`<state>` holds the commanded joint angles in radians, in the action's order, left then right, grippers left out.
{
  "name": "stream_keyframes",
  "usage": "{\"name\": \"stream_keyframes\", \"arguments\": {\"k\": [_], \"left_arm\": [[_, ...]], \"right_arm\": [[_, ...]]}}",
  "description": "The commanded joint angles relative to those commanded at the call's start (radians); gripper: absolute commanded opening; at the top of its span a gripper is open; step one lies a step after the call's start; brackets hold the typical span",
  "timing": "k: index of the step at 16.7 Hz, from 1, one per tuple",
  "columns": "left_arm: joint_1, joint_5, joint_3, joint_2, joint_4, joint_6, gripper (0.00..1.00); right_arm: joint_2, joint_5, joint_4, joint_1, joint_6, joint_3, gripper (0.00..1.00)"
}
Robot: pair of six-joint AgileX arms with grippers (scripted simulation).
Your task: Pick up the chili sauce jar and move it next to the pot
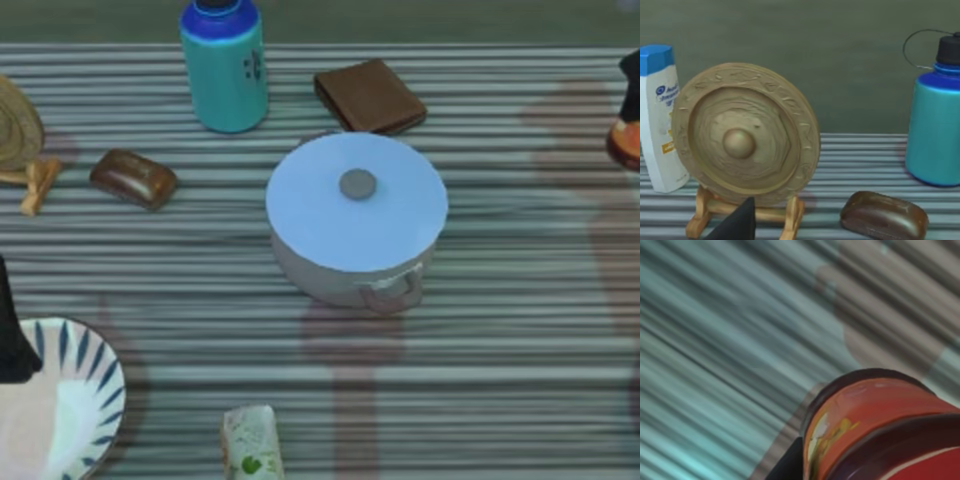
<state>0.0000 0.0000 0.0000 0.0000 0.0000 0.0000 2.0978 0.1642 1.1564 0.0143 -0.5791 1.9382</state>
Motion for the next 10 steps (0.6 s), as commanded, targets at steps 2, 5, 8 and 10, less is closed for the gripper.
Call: {"name": "stream_keyframes", "arguments": {"k": [2, 5, 8, 10], "left_arm": [[0.0, 0.0, 0.0, 0.0, 0.0, 0.0, 1.0], [0.0, 0.0, 0.0, 0.0, 0.0, 0.0, 1.0], [0.0, 0.0, 0.0, 0.0, 0.0, 0.0, 1.0], [0.0, 0.0, 0.0, 0.0, 0.0, 0.0, 1.0]], "right_arm": [[0.0, 0.0, 0.0, 0.0, 0.0, 0.0, 0.0], [0.0, -0.004, -0.005, -0.001, 0.016, -0.004, 0.0], [-0.015, -0.035, -0.04, -0.043, 0.115, -0.052, 0.0], [-0.032, -0.069, -0.077, -0.086, 0.232, -0.105, 0.0]]}}
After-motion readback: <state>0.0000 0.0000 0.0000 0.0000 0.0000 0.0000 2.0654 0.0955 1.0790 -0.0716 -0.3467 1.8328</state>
